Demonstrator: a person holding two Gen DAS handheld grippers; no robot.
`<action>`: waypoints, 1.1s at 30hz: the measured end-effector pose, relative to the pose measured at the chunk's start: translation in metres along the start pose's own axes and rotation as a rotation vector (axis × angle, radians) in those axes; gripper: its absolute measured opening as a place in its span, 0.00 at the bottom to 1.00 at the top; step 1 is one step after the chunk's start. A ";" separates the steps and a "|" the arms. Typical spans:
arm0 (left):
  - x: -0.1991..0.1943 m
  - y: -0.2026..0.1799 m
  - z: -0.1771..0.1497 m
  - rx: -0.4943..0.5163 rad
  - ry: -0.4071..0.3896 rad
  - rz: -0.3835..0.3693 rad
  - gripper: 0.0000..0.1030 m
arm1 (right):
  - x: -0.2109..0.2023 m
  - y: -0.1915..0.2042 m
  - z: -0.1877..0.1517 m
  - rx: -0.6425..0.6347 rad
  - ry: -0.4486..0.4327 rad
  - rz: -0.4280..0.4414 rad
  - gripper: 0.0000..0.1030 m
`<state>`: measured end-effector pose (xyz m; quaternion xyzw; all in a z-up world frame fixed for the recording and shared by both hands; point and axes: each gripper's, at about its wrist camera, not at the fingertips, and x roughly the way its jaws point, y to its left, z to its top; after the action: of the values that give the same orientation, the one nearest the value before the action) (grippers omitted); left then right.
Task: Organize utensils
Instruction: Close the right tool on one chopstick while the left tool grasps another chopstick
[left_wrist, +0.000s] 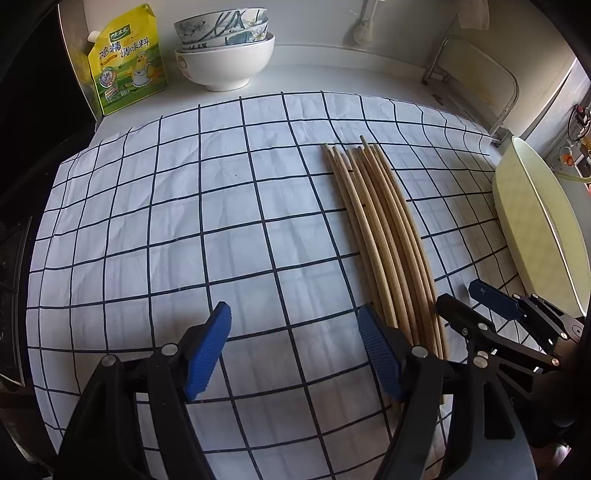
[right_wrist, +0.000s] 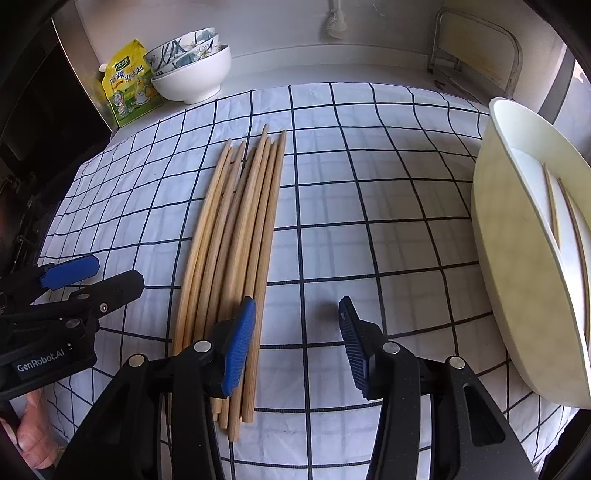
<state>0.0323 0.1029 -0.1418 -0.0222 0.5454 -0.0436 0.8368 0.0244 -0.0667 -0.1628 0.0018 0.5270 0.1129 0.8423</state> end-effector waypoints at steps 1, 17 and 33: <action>0.000 0.000 0.000 0.000 0.000 -0.001 0.68 | 0.000 0.001 0.000 -0.002 0.000 0.000 0.44; 0.009 -0.019 0.005 0.022 0.005 -0.022 0.71 | -0.003 -0.019 -0.003 0.031 -0.005 -0.033 0.45; 0.022 -0.006 0.003 -0.006 0.008 0.021 0.71 | -0.006 -0.025 -0.005 0.048 -0.006 -0.030 0.45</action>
<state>0.0432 0.0943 -0.1600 -0.0188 0.5492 -0.0333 0.8348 0.0220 -0.0930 -0.1632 0.0145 0.5270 0.0877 0.8452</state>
